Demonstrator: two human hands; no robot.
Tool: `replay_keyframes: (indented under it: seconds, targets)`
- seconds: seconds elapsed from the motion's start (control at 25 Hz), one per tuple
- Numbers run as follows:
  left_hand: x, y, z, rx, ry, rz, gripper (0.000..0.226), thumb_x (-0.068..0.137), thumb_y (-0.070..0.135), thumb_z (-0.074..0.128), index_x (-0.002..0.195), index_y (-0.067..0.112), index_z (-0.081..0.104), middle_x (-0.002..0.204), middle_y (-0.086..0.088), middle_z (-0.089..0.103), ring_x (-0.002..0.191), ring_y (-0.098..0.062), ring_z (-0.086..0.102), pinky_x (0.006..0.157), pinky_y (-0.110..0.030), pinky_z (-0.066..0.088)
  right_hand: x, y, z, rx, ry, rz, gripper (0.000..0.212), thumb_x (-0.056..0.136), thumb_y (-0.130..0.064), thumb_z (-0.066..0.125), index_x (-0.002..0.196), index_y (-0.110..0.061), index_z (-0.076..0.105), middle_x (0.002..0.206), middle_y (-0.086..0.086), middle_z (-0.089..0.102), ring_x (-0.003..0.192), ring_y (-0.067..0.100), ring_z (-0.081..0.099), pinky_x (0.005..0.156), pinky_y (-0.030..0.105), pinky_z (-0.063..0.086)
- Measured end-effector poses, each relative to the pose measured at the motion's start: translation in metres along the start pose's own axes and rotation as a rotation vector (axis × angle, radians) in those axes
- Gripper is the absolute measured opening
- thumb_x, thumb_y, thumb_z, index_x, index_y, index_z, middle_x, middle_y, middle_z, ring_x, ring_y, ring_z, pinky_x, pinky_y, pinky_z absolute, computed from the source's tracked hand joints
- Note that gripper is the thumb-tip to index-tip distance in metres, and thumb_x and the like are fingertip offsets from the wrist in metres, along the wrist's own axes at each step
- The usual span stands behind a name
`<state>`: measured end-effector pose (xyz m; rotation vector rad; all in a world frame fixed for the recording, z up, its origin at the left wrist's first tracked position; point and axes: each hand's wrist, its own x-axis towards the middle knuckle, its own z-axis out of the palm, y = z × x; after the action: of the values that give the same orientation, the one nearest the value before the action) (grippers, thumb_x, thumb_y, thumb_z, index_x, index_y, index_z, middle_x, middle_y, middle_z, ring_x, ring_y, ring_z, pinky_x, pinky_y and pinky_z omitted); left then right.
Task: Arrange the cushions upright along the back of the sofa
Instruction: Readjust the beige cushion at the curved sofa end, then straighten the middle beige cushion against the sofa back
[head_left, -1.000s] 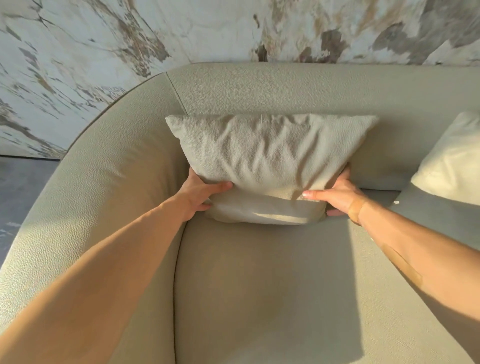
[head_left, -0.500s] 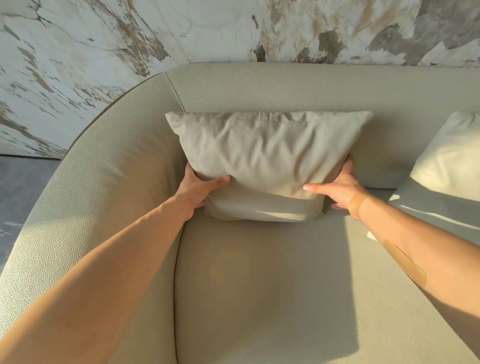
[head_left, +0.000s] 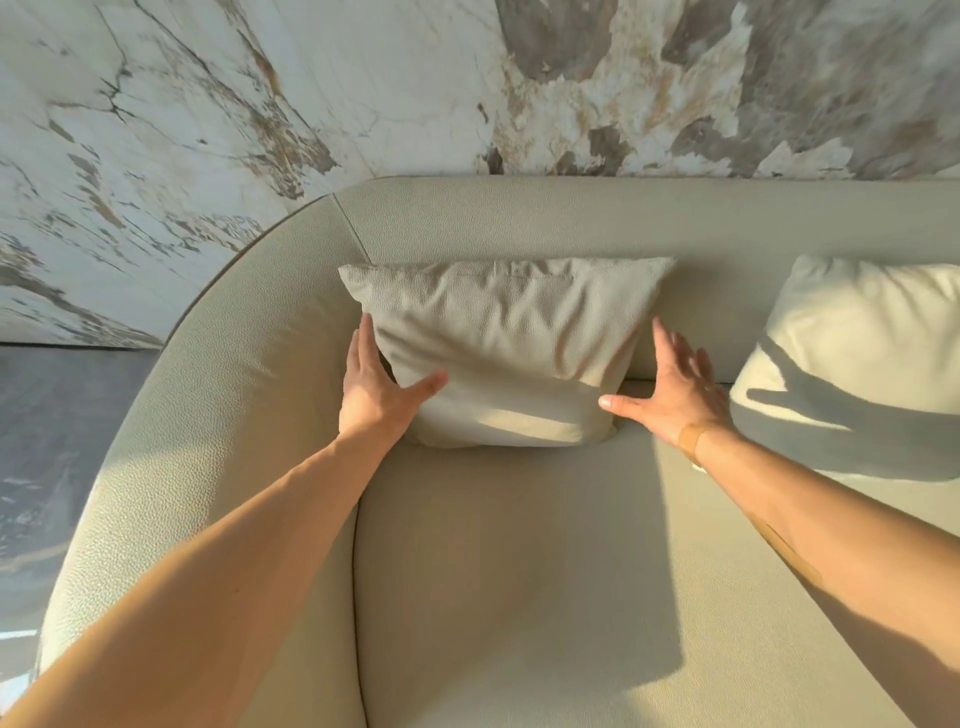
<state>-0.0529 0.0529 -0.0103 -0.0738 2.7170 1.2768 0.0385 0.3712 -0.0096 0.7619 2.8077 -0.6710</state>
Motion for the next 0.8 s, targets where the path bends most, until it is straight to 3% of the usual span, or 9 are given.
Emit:
replay_keyframes:
  seconds: [0.24, 0.4, 0.8]
  targets:
    - [-0.030, 0.070, 0.008, 0.285, -0.134, 0.228, 0.119, 0.070, 0.065, 0.074, 0.154, 0.041, -0.007, 0.166, 0.007, 0.000, 0.151, -0.022, 0.011, 0.115, -0.055, 0.030, -0.032, 0.024, -0.071, -0.055, 0.056, 0.034, 0.119, 0.068, -0.066, 0.072, 0.152, -0.042, -0.008, 0.165, -0.003, 0.001, 0.151, 0.029, -0.003, 0.116, 0.058, 0.016]
    - [-0.053, 0.128, 0.048, 0.331, -0.182, 0.351, 0.120, 0.068, 0.068, 0.073, 0.154, 0.043, -0.007, 0.166, 0.009, 0.000, 0.151, -0.021, 0.012, 0.117, -0.050, 0.027, -0.034, 0.072, -0.115, -0.067, 0.101, 0.056, 0.119, 0.068, -0.066, 0.072, 0.152, -0.040, -0.009, 0.165, -0.004, 0.000, 0.150, 0.029, -0.003, 0.117, 0.057, 0.014]
    - [-0.154, 0.250, 0.207, 0.290, -0.096, 0.257, 0.122, 0.065, 0.069, 0.074, 0.157, 0.035, 0.000, 0.166, 0.010, 0.004, 0.152, -0.013, 0.005, 0.122, -0.042, 0.017, -0.037, 0.303, -0.228, -0.092, 0.062, -0.021, 0.123, 0.067, -0.065, 0.074, 0.152, -0.042, -0.013, 0.165, -0.004, -0.005, 0.150, 0.031, -0.002, 0.118, 0.055, 0.013]
